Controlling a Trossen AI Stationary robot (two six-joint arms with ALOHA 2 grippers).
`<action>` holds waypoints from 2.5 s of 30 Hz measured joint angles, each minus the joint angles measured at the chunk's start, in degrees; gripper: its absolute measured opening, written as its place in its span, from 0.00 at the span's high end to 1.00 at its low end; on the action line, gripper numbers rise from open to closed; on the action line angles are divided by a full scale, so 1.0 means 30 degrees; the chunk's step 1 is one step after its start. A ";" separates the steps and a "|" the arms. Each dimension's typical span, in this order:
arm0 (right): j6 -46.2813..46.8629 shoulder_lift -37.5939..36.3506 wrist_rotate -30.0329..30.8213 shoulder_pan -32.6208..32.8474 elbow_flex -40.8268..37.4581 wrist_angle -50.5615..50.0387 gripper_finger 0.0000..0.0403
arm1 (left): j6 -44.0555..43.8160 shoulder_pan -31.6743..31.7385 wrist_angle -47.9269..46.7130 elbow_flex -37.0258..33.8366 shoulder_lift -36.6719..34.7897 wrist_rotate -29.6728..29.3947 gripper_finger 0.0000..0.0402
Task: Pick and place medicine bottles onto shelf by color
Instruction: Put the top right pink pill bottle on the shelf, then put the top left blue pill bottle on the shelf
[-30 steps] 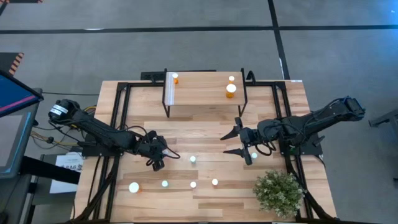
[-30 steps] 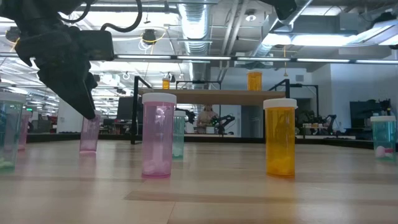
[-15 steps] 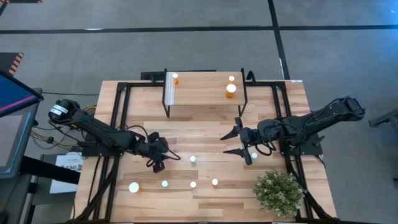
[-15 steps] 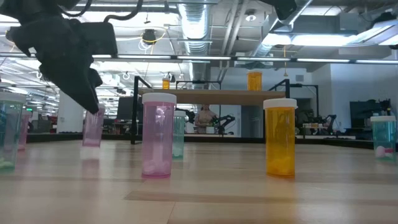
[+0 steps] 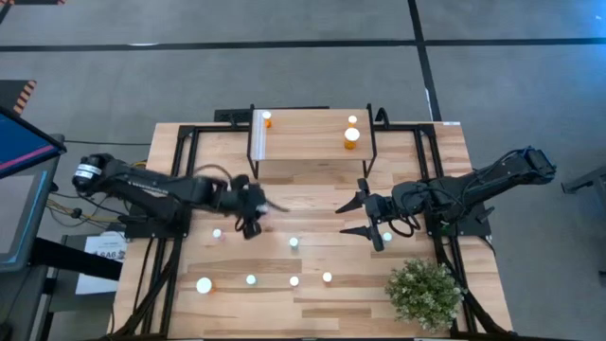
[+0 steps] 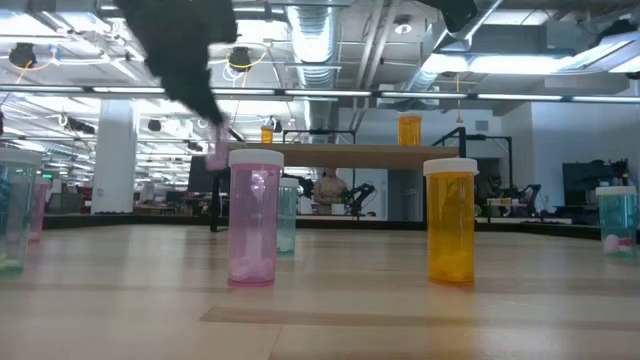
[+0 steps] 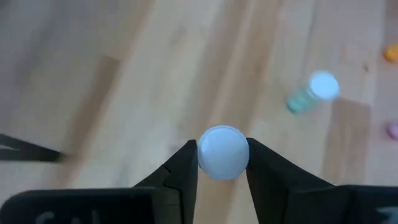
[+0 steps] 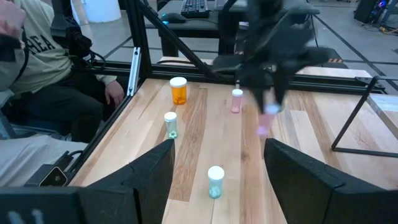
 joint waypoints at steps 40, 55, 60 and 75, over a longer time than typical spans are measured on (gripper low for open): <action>-0.0335 -0.0007 -0.0176 -0.0874 0.0000 -0.0412 0.33 | 0.8617 1.3497 -0.4101 0.9596 0.5231 0.2678 0.76; -0.0211 -0.0007 -0.0175 -0.0874 0.0000 -0.0466 0.33 | 0.8612 1.3536 -0.3720 0.9552 0.5275 0.2605 0.62; -0.0191 -0.0007 -0.0175 -0.0874 0.0000 -0.0435 0.33 | 0.8591 1.3535 -0.3660 0.9545 0.5236 0.2605 0.56; 0.0021 -0.0007 -0.0175 -0.0874 0.0000 -0.0414 0.33 | 0.8221 1.3433 -0.3608 0.9530 0.2585 0.2021 0.37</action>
